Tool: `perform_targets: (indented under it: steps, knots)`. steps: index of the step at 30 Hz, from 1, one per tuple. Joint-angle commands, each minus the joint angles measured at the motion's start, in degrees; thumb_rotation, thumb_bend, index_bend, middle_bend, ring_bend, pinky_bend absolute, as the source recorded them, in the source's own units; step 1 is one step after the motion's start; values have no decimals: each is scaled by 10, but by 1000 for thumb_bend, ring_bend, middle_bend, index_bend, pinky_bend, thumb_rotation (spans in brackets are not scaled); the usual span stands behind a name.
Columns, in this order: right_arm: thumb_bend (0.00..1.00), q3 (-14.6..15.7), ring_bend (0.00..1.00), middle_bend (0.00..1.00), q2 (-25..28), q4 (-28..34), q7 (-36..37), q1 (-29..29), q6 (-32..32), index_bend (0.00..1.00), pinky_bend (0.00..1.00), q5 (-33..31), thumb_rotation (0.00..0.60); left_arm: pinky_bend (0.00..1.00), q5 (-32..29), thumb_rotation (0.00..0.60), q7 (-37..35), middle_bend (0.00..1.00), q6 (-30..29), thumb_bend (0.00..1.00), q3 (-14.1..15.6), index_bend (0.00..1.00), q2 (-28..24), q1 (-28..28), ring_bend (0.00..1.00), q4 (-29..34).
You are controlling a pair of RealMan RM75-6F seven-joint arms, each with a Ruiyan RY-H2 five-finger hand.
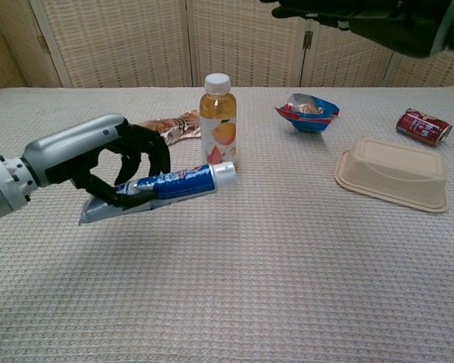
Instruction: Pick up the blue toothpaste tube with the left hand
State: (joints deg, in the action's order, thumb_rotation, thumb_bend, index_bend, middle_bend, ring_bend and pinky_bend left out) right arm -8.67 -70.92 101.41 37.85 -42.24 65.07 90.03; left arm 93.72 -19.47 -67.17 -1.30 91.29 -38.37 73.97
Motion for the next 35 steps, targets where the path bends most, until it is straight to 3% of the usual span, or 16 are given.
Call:
perform_targets:
  steps: [1, 5, 11, 14, 21, 28, 35]
  knots:
    - [77, 10, 0, 0, 14, 6, -23, 13, 1, 0, 0, -4, 328, 588, -47, 600, 90, 752, 60, 835, -2, 686, -6, -8, 596, 2]
    - [78, 18, 0, 0, 30, 12, -47, 28, 7, 0, 0, -6, 329, 497, -87, 600, 156, 650, 93, 753, -9, 566, -6, -8, 512, 7]
    - [78, 32, 0, 0, 58, 15, -91, 56, 21, 0, 0, -11, 331, 288, -154, 600, 245, 331, 118, 490, -22, 147, -17, 0, 230, 35]
    - [77, 42, 0, 0, 73, 14, -112, 73, 26, 0, 0, -16, 328, 219, -177, 600, 261, 246, 113, 441, -28, 43, -27, 9, 153, 52]
    - [78, 72, 0, 0, 104, 3, -179, 124, 40, 0, 0, -40, 348, 161, -192, 600, 264, 222, 76, 430, -36, 47, -81, 38, 132, 97]
    - [77, 97, 0, 0, 110, -25, -266, 186, 71, 0, 0, -77, 597, 152, -183, 600, 264, 222, 3, 431, -35, 101, -128, 84, 148, 117]
    - [78, 113, 0, 0, 91, -56, -308, 244, 111, 0, 0, -89, 600, 149, -157, 600, 249, 222, -73, 431, -20, 136, -166, 140, 161, 133]
